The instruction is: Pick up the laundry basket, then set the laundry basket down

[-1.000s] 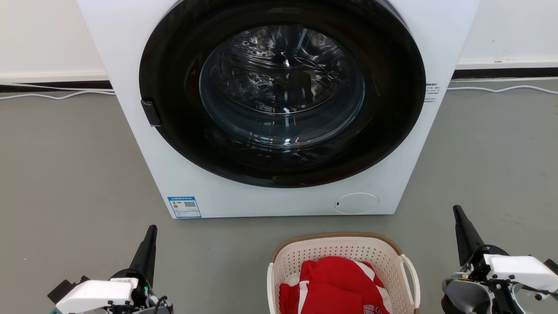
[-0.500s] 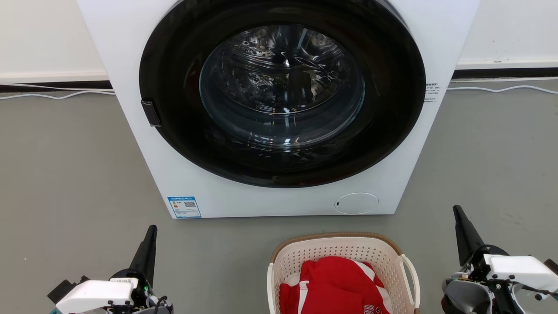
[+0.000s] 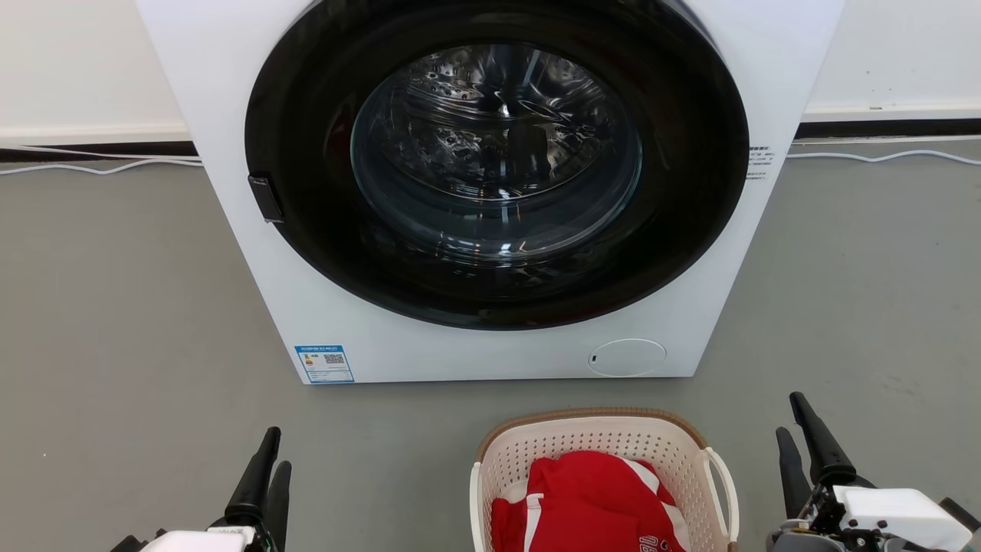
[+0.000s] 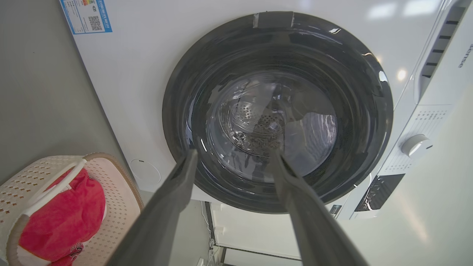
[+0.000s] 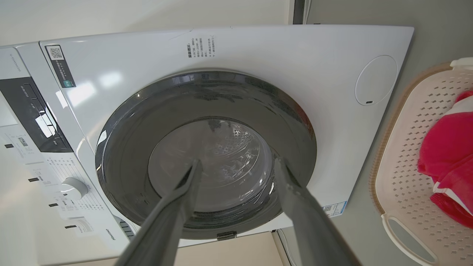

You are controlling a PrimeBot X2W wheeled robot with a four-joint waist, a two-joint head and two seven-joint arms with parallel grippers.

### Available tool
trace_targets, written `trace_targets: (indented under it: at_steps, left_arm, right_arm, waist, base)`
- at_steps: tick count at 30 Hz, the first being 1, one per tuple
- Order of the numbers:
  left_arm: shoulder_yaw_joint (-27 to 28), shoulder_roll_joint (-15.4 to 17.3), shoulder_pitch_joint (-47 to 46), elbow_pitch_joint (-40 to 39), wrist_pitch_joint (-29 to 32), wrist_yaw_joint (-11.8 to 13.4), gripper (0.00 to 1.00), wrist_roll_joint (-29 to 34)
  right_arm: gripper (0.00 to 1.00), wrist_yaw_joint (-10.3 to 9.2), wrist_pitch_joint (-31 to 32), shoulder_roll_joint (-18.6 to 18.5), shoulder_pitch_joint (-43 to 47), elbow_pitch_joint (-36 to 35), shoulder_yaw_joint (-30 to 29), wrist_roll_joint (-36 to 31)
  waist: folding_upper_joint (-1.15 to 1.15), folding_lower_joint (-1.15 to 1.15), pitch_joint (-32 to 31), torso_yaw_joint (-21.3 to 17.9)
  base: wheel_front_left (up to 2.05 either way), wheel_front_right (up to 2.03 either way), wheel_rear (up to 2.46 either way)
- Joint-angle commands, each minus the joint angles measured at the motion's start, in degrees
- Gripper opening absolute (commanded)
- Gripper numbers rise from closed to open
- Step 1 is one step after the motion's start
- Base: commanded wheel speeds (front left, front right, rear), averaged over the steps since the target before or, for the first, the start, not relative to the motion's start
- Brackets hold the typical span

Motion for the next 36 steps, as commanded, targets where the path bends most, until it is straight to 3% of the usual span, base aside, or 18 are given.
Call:
trace_targets:
  at_steps: [1, 5, 14, 36]
  left_arm:
    - [-0.1, 0.2, -1.8, -1.8, -0.5, -0.2, 1.00, 0.3]
    - [-0.4, 0.4, -1.9, -2.4, -1.2, -0.2, 1.00, 0.7]
    - [-1.2, 0.9, -2.2, -3.9, -2.8, -0.2, 1.00, 3.3]
    - [-2.6, 1.2, -2.9, -7.2, -6.4, -0.2, 1.00, 18.1]
  right_arm:
    - [1.00, 0.01, -0.7, -0.4, -2.0, -1.9, 0.6, -0.5]
    - [1.00, 0.01, -1.4, -0.5, -2.1, -2.5, 1.4, -1.0]
    - [1.00, 0.01, -2.9, -0.5, -2.4, -3.7, 2.9, -3.4]
    - [1.00, 0.02, -6.4, -1.0, -3.0, -6.3, 6.8, -13.9]
  waist:
    - [0.00, 0.11, 0.0, 0.0]
    - [0.00, 0.00, 0.1, 0.0]
    - [0.00, -0.01, 0.3, 0.0]
    - [0.00, -0.01, 0.5, -0.2]
  base:
    - [0.00, 0.00, 0.00]
    - [0.00, 0.00, 0.00]
    - [0.00, 0.00, 0.00]
    - [0.00, 0.00, 0.00]
